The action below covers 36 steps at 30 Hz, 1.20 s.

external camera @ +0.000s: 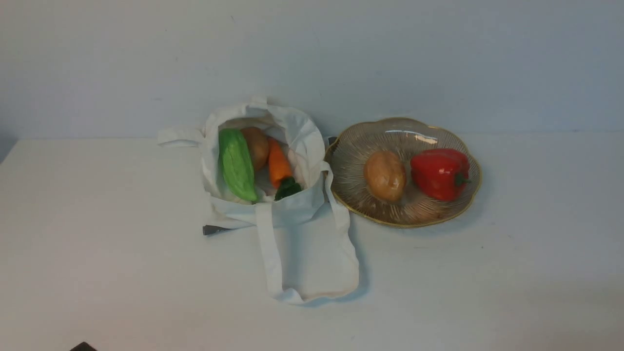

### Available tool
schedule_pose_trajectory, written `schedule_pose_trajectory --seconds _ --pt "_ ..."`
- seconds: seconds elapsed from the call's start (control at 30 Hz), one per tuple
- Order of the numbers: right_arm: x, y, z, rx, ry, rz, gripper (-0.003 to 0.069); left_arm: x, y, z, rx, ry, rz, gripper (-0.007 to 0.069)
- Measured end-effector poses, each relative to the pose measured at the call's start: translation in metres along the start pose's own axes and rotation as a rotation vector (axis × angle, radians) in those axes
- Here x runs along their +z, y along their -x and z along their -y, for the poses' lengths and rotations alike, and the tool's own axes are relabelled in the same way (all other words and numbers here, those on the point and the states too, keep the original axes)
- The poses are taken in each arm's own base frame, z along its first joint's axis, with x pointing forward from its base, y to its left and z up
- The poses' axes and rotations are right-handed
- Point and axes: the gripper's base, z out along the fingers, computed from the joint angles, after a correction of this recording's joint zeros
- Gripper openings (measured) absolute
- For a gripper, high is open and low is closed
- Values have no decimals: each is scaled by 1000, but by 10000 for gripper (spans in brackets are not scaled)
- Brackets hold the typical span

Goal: Take vegetables from cloth bag on white table place on plate.
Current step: 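Reach into the cloth bag and grasp the green cucumber with the left gripper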

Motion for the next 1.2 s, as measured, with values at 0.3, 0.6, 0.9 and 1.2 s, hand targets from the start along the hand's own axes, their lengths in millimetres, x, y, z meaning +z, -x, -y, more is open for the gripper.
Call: schedule_pose_trajectory --seconds 0.3,0.6,0.9,1.2 --pt "0 0 0 0 0 0 22 -1 4 10 -247 -111 27 -5" --pt "0 0 0 0 0 0 22 -16 26 90 206 -146 -13 -5" --pt "0 0 0 0 0 0 22 80 68 121 649 452 -613 -5" --pt "0 0 0 0 0 0 22 188 75 131 734 492 -841 -5"
